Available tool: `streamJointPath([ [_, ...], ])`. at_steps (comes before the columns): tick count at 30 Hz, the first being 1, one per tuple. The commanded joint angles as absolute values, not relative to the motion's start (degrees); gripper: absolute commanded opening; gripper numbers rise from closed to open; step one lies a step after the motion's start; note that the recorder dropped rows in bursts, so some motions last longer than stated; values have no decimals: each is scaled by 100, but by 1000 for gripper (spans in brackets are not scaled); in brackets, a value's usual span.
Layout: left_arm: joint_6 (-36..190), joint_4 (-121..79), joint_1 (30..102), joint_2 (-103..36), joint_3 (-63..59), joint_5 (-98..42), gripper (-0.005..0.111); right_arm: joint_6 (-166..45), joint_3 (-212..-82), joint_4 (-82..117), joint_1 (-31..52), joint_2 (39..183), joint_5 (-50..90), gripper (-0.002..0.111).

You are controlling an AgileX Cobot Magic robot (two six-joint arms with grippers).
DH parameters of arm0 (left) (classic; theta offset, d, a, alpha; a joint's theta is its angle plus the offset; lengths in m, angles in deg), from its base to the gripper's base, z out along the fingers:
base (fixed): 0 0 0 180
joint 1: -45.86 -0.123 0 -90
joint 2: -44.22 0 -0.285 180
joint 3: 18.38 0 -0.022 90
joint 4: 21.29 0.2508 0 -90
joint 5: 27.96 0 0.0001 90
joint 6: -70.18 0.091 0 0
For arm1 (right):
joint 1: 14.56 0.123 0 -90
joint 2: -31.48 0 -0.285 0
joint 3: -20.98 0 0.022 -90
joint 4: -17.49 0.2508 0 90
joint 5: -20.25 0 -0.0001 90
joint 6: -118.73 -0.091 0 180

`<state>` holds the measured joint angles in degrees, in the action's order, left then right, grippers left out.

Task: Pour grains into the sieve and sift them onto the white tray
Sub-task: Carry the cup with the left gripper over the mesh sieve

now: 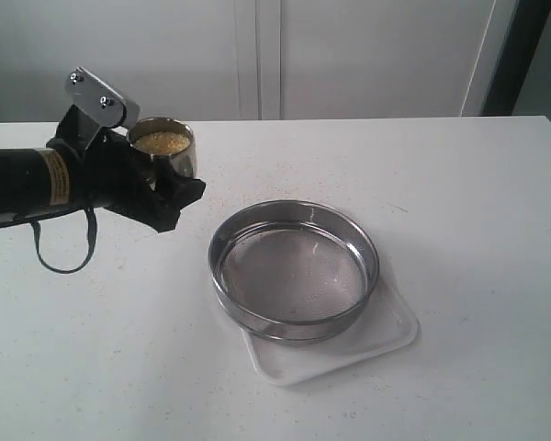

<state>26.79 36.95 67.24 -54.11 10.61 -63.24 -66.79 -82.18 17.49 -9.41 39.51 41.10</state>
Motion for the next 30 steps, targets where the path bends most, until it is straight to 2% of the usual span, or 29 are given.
streamJointPath([
  [1,2790,3658,6937,-5318,714,-6040,0,-6715,-8180,1715,-929,3926,4032,0],
  [19,3482,3658,7108,-6047,-102,-6099,0,-6756,-8180,1749,-929,3926,4032,0],
  [30,4845,3658,7774,-6236,-366,-4985,0,-6756,-8180,1749,-929,3926,4032,0],
])
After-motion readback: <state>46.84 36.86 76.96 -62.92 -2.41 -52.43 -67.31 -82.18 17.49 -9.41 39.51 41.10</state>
